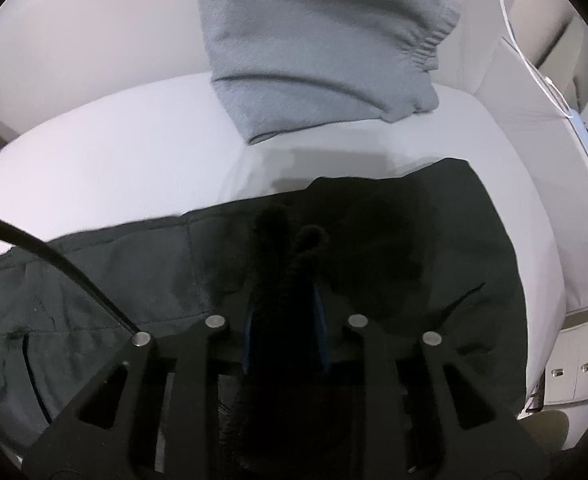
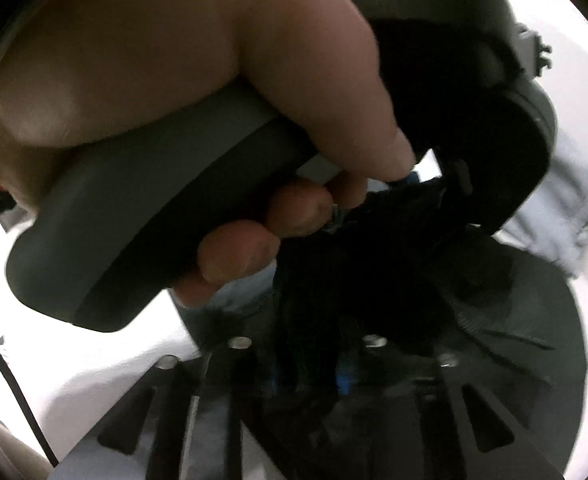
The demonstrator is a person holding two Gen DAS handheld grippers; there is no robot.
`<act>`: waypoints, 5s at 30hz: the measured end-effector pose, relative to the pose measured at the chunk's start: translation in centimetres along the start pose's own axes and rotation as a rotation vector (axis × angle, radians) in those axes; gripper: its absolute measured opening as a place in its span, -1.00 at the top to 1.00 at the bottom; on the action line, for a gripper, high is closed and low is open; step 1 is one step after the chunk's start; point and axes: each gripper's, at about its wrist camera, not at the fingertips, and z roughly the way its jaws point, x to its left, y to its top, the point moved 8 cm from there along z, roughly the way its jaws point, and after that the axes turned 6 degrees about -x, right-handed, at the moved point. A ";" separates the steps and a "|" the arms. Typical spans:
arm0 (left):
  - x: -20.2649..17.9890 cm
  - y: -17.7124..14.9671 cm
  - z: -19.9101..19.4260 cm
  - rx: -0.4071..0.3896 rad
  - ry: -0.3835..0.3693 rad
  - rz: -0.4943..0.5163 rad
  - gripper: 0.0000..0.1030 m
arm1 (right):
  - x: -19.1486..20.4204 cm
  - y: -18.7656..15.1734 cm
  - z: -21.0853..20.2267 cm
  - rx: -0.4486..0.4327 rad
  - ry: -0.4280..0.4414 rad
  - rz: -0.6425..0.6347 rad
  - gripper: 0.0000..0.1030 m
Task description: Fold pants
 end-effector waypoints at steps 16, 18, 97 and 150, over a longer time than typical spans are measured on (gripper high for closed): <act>7.4 2.8 -10.3 -0.303 -0.180 -0.402 0.01 | -13.4 -3.7 -16.3 -0.106 0.150 0.389 -0.68; 7.4 2.7 -13.6 -0.363 -0.160 -0.375 -0.05 | -14.9 -5.9 -16.9 -0.075 0.136 0.420 -0.68; 3.5 -14.7 -15.4 -0.608 -0.022 -0.451 -0.66 | -18.9 -17.1 -17.5 0.157 0.051 0.371 0.03; 3.3 -13.3 -5.1 -0.288 -0.107 -0.294 0.26 | -26.3 -10.4 -7.2 0.047 -0.001 0.457 0.26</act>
